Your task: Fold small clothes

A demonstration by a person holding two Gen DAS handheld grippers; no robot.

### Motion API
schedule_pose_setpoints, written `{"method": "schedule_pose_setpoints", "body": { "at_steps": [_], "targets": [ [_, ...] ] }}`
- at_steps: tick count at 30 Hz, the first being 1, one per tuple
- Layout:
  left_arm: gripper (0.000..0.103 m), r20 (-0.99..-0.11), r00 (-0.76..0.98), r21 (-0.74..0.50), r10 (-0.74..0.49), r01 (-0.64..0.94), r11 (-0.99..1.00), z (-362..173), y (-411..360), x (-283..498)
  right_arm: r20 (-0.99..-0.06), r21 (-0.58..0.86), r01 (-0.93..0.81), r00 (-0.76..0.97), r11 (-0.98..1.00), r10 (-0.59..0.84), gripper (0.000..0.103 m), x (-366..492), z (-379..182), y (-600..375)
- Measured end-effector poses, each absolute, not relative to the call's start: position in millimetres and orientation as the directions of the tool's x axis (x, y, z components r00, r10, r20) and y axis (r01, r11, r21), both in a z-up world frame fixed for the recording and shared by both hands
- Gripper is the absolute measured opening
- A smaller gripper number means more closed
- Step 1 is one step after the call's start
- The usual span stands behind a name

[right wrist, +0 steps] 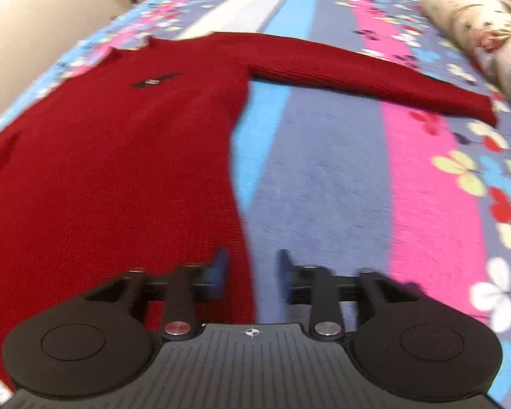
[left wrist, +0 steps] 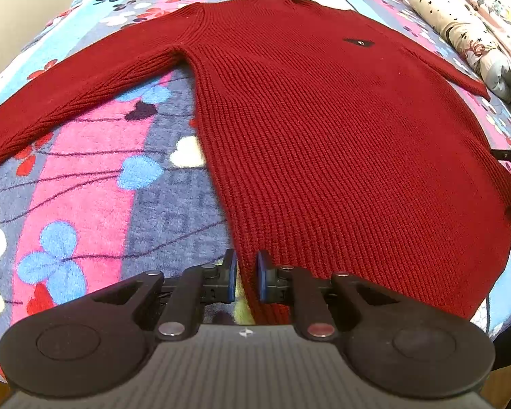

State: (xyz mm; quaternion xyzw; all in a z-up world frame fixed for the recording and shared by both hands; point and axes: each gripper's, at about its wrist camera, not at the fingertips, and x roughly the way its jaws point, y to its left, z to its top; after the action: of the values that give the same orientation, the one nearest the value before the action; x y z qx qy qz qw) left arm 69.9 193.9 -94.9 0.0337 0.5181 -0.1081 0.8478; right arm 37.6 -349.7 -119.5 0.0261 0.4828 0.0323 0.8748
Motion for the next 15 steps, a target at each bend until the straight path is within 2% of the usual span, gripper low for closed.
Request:
{"method": "schedule_pose_setpoints", "body": {
  "at_steps": [1,4,7,10,12,13,14,15],
  "targets": [
    [0.017,-0.885,0.441,-0.054,-0.148,0.218,0.974,-95,194,70,-0.845,0.039,-0.032,0.533,0.999,0.050,0.050,36,-121,-349],
    [0.019,-0.885,0.442,-0.053,-0.148,0.219,0.974,-95,195,69,-0.844,0.041,-0.018,0.535,0.999,0.045,0.049,37,-122,-356],
    [0.023,-0.886,0.441,-0.049,-0.141,0.214,0.976,-95,196,70,-0.828,-0.065,0.008,0.557,0.998,-0.058,0.048,37,-118,-363],
    [0.023,-0.887,0.440,-0.046,-0.140,0.218,0.975,-95,194,70,-0.846,-0.073,-0.014,0.530,0.997,-0.054,0.048,37,-126,-364],
    [0.023,-0.888,0.440,-0.041,-0.136,0.219,0.975,-95,193,70,-0.865,-0.099,-0.118,0.501,0.988,-0.027,0.045,33,-135,-348],
    [0.023,-0.888,0.440,-0.040,-0.135,0.218,0.975,-95,192,70,-0.862,-0.101,-0.170,0.507,0.980,-0.001,0.032,31,-135,-339],
    [0.023,-0.888,0.440,-0.040,-0.135,0.217,0.975,-94,192,70,-0.854,-0.087,-0.210,0.520,0.974,0.036,0.025,29,-132,-331],
    [0.023,-0.888,0.440,-0.040,-0.134,0.217,0.975,-95,192,70,-0.847,-0.041,-0.229,0.524,0.972,0.088,0.025,28,-129,-327]
  ]
}}
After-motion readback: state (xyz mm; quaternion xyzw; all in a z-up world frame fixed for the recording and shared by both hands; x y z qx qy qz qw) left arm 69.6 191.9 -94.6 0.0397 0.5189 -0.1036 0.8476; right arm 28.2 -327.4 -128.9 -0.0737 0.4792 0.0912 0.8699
